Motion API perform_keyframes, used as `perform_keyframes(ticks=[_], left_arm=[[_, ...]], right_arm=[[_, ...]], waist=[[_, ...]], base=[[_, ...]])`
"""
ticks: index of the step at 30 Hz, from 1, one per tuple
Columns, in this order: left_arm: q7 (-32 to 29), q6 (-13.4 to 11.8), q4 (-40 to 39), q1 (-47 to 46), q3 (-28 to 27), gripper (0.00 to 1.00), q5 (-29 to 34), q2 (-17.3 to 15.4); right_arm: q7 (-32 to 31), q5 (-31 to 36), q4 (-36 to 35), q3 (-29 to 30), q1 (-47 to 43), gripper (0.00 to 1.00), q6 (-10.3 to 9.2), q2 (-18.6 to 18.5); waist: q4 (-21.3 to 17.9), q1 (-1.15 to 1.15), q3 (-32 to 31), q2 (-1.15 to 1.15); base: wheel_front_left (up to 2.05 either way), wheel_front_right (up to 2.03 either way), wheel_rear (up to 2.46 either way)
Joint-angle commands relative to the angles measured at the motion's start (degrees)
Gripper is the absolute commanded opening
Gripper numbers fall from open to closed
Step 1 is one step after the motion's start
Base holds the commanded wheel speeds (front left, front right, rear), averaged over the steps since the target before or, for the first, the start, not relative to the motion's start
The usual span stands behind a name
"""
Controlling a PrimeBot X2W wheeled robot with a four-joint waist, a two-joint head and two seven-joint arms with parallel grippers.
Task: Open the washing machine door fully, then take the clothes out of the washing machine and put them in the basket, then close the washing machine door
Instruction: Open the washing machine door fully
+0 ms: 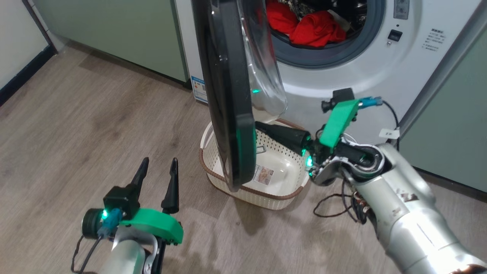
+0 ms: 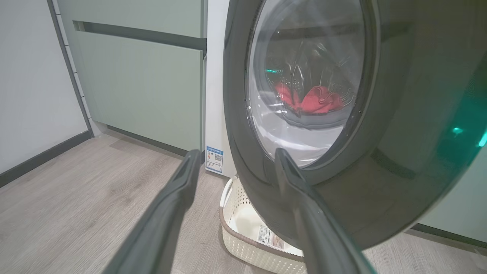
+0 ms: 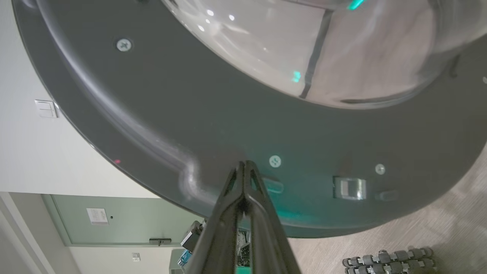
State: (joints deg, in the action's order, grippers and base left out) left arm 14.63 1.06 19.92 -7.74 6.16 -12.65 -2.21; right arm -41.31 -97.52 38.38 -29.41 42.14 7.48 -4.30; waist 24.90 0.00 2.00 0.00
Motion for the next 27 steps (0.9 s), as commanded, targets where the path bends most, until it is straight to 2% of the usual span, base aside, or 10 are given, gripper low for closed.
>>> perform_keyframes(ticks=[1,4,5,6,7,8,11,16,21,27], left_arm=[[0.37,0.02,-1.32,-1.8,-2.12,1.0,-0.09,-0.66],[0.37,-0.08,-1.25,-1.7,-2.73,1.0,-0.06,-0.66],[0.37,-0.1,-1.24,-1.58,-3.0,1.0,0.04,-0.66],[0.37,-0.07,-1.19,-1.41,-3.38,1.0,0.21,-0.66],[0.37,-0.04,-1.19,-1.14,-3.89,1.0,0.42,-0.66],[0.37,0.01,-1.19,-0.85,-4.5,1.0,0.63,-0.66],[0.37,0.27,-1.13,-0.19,-6.63,1.0,1.09,-0.66],[0.37,1.39,-1.39,0.15,-11.36,1.0,2.87,-0.75],[0.37,2.39,-1.58,-0.23,-14.79,1.0,4.34,-1.02],[0.37,3.28,-1.49,-0.11,-18.05,1.0,5.25,-1.01]], right_arm=[[0.9,-0.71,-2.02,-0.87,0.37,0.0,0.01,1.4],[3.0,-0.85,-1.13,-1.55,0.09,0.0,0.01,1.41],[4.11,-0.51,-0.12,-1.69,0.0,0.08,0.01,1.41],[4.82,-0.7,0.51,-1.86,-0.18,0.42,0.01,1.41],[5.14,-1.25,0.91,-2.07,-0.43,0.95,0.01,1.41],[5.65,-1.62,1.15,-2.2,-0.66,1.0,0.01,1.41],[7.72,-1.74,0.65,-1.92,-1.49,1.0,0.01,1.41],[13.32,2.52,-1.55,0.33,-4.7,1.0,0.01,1.08],[22.12,10.72,-3.3,-1.32,-7.51,1.0,0.01,-1.95],[33.44,14.62,-6.48,-2.31,-11.68,1.0,0.01,-5.39]], waist=[[0.0,0.0,-0.2,0.0],[-0.57,0.0,-0.67,0.0],[-0.9,0.0,-0.93,0.0],[-1.33,0.0,-1.27,0.0],[-1.88,0.0,-1.56,0.0],[-2.5,0.0,-1.81,0.0],[-4.48,0.0,-2.3,0.0],[-8.88,0.0,-2.97,0.0],[-12.12,0.0,-3.32,0.0],[-15.45,0.0,-4.14,0.0]], base=[[0.0,0.0,0.0],[0.0,0.0,0.0],[0.0,0.0,0.0],[0.0,0.0,0.0],[0.0,0.0,0.0],[0.0,0.0,0.0],[0.0,0.0,0.0],[0.0,0.0,0.0],[0.0,0.0,0.0],[0.0,0.0,0.0]])
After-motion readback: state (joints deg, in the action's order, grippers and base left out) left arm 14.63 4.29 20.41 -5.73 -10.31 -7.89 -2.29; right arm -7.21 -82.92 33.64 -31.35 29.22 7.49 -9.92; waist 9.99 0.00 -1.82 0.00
